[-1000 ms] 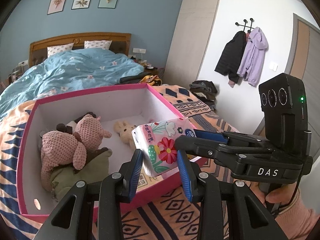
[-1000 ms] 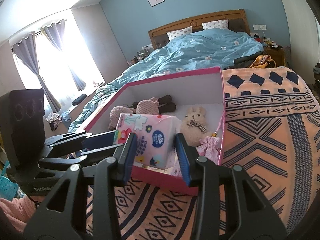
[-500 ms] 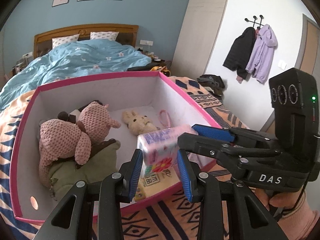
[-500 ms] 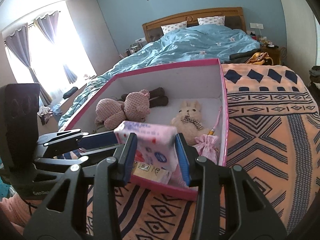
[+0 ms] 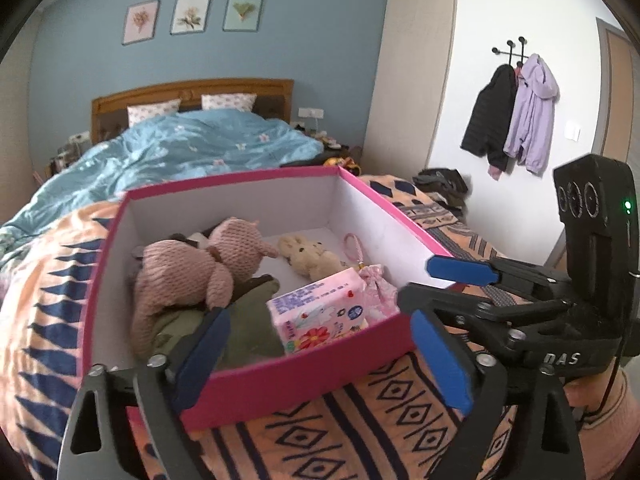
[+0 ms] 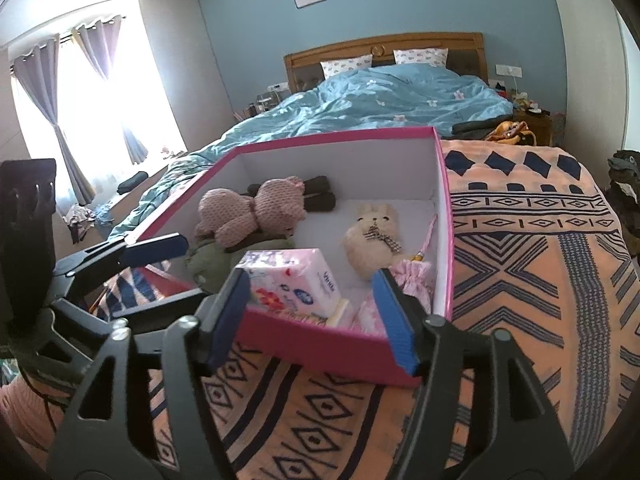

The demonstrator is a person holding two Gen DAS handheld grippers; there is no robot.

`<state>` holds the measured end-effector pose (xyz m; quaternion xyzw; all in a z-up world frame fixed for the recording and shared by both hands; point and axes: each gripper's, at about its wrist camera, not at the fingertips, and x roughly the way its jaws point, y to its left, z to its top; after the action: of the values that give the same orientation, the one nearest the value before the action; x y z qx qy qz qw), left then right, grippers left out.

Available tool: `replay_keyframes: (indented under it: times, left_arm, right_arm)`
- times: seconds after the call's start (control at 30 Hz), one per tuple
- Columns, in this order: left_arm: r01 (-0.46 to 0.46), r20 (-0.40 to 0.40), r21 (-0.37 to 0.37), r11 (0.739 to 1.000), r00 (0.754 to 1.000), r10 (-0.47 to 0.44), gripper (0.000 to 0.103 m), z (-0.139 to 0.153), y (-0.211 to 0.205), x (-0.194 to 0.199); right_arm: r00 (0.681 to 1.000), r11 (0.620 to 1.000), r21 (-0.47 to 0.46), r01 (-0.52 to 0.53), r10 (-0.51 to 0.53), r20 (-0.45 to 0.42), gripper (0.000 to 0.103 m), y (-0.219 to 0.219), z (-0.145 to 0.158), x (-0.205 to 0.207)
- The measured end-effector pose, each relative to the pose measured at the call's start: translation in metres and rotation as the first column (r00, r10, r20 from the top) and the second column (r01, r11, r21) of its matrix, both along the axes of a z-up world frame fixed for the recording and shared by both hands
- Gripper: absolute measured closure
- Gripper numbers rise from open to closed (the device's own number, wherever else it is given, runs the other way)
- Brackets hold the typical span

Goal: Organize objects
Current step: 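Lower the pink pack into the box and open the left gripper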

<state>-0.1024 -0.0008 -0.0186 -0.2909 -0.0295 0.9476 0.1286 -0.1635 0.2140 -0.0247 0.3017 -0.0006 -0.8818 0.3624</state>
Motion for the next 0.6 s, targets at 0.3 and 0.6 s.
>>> replay_keyframes:
  times: [0.3,0.6]
  left_arm:
    - [-0.097,-0.022,-0.002,0.995,0.995,0.097,0.000,-0.008,-0.017,0.043]
    - [-0.178,0.035,0.006,0.984,0.983,0.178,0.000,-0.031,-0.023,0.060]
  right_arm:
    - [0.995,0.999,0.029,0.030,-0.027,-0.096,0.005,0.005,-0.006,0.045]
    - [0.994,0.994,0.101,0.047,-0.037,-0.103,0.004,0.000,-0.032,0.070]
